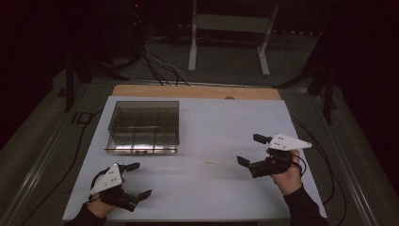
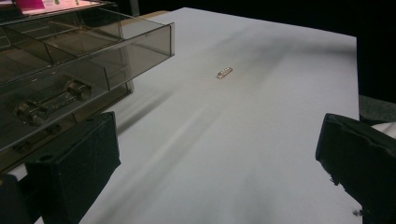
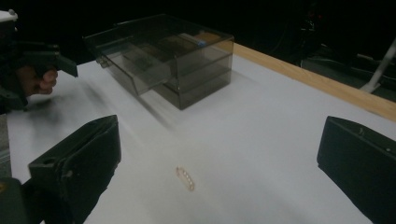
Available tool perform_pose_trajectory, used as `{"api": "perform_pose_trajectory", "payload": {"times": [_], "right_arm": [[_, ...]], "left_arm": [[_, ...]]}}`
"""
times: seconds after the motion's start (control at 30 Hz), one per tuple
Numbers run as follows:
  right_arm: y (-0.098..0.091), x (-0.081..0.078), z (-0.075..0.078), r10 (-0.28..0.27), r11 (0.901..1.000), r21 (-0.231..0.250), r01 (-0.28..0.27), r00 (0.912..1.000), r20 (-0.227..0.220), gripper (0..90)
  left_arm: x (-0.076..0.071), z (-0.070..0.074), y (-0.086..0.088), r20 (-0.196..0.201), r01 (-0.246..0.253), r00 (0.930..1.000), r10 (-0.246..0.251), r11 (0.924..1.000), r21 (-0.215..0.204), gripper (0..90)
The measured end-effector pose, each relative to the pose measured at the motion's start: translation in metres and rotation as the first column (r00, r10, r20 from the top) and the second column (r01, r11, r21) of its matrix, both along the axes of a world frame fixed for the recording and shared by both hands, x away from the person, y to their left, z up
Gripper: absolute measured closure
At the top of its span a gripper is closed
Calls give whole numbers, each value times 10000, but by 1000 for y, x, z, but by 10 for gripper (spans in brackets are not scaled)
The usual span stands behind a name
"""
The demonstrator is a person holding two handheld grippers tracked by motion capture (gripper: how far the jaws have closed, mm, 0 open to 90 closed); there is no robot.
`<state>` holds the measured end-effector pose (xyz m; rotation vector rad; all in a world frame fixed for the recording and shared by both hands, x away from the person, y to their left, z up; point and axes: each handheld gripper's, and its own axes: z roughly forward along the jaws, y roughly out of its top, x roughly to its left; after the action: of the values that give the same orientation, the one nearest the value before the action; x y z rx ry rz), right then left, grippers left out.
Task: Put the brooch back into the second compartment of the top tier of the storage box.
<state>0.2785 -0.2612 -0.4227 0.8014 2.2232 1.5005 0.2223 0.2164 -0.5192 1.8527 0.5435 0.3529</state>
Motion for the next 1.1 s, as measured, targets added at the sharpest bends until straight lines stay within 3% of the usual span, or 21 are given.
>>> {"api": "perform_pose_trajectory", "payload": {"times": [0.63, 1.1], "right_arm": [[38, 23, -4, 784, 9969, -17, -785, 9966, -257, 0], [67, 35, -28, 1338, 9906, -170, -1358, 9873, -861, 0]], "left_arm": [[-1, 0, -1, 15, 61, 10000, -61, 10000, 61, 6], [-1, 0, -1, 12, 105, 9999, -105, 9999, 17, 6]]}}
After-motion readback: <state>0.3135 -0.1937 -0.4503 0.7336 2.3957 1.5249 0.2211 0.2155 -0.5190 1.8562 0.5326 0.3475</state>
